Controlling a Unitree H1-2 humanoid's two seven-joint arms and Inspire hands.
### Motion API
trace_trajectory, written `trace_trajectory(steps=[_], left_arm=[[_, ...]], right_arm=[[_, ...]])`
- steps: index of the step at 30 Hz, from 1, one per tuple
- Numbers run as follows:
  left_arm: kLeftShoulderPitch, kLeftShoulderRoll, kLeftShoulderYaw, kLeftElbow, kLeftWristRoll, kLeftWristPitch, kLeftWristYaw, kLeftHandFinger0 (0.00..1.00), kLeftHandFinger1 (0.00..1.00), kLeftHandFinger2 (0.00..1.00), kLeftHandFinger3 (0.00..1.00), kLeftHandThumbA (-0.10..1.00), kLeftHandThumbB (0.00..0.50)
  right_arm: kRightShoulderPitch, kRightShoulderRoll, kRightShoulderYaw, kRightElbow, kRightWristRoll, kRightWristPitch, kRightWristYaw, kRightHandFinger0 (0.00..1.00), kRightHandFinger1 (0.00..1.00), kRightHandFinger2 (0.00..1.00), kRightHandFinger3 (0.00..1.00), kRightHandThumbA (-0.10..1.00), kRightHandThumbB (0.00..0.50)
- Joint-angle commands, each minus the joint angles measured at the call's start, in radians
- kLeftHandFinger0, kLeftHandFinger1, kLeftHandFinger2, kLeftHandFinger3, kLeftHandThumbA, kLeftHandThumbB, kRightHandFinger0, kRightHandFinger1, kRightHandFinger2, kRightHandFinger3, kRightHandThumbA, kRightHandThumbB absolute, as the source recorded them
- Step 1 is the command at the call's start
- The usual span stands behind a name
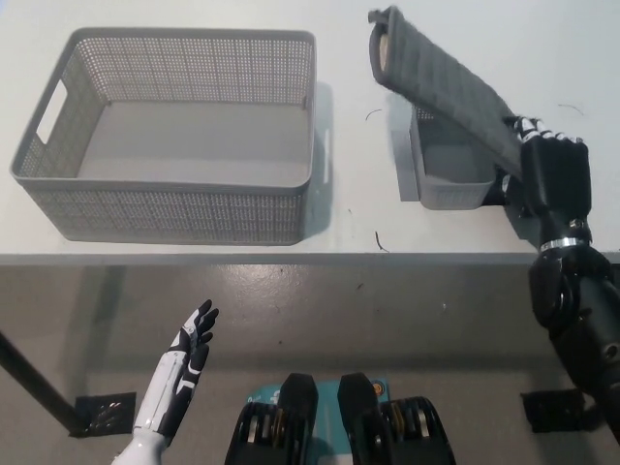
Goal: Usethe right hand to pick up a oven gloves on top of a leveled container and place it into another larger container on the left side
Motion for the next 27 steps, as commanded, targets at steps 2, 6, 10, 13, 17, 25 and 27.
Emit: trace_trajectory(steps=[2, 6, 10, 13, 17, 25, 27], left_arm=[[-0.015, 0.011, -0.002, -0.024, -0.004, -0.040, -0.008, 1.00, 1.00, 1.00, 1.00, 1.00, 0.191], [-0.014, 0.011, -0.002, -0.025, -0.002, -0.040, -0.008, 1.00, 1.00, 1.00, 1.00, 1.00, 0.191], [-0.015, 0.013, -0.005, -0.025, 0.002, -0.040, -0.006, 1.00, 1.00, 1.00, 1.00, 1.00, 0.183], [-0.016, 0.013, -0.006, -0.020, -0.006, -0.040, -0.009, 1.00, 1.00, 1.00, 1.00, 1.00, 0.183], [-0.017, 0.016, -0.002, -0.024, -0.009, -0.040, -0.012, 1.00, 1.00, 1.00, 1.00, 1.00, 0.176], [-0.020, 0.018, -0.005, -0.023, -0.009, -0.040, -0.012, 1.00, 1.00, 1.00, 1.00, 1.00, 0.182], [-0.017, 0.018, -0.006, -0.025, -0.004, -0.040, -0.012, 1.00, 1.00, 1.00, 1.00, 1.00, 0.179]], right_arm=[[-0.127, -0.049, -0.092, -0.204, 0.100, -0.212, -0.259, 0.00, 0.32, 0.69, 0.77, -0.10, 0.131], [-0.150, -0.065, -0.118, -0.300, 0.068, -0.165, -0.275, 0.00, 0.23, 0.65, 0.77, -0.10, 0.131], [-0.174, -0.076, -0.141, -0.417, 0.091, -0.148, -0.187, 0.00, 0.20, 0.63, 0.75, -0.10, 0.132], [-0.202, -0.078, -0.128, -0.448, 0.064, -0.135, -0.171, 0.00, 0.20, 0.64, 0.73, -0.10, 0.126], [-0.245, -0.052, -0.091, -0.459, 0.055, -0.110, -0.109, 0.00, 0.23, 0.66, 0.72, -0.10, 0.167], [-0.313, 0.055, 0.030, -0.341, 0.008, -0.109, -0.093, 0.00, 0.30, 0.73, 0.76, -0.10, 0.231], [-0.334, 0.099, 0.066, -0.296, 0.002, -0.094, -0.090, 0.00, 0.31, 0.74, 0.79, -0.10, 0.218]])
